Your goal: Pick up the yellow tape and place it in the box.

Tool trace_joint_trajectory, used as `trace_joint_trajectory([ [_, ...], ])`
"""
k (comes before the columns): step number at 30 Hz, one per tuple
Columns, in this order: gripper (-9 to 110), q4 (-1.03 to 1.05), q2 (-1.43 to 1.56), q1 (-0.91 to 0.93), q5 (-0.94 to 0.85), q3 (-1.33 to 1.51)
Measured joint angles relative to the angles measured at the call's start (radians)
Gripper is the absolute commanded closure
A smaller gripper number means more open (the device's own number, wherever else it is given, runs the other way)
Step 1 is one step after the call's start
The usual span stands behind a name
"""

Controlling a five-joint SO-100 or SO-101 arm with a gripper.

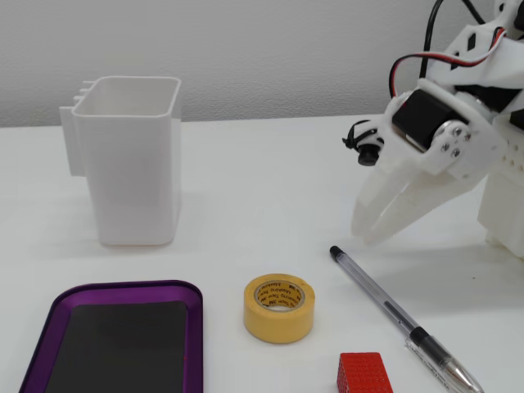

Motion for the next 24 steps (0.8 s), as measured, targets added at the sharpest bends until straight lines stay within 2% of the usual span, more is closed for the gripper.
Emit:
trace_joint_trajectory([
  [9, 91, -0.034, -0.482, -0.008, 0.006, -0.239],
  [16, 88, -0.13, -0.83, 0.006, 0.227, -0.451],
  [24, 88, -0.216, -1.109, -0.072, 0.253, -0.571],
])
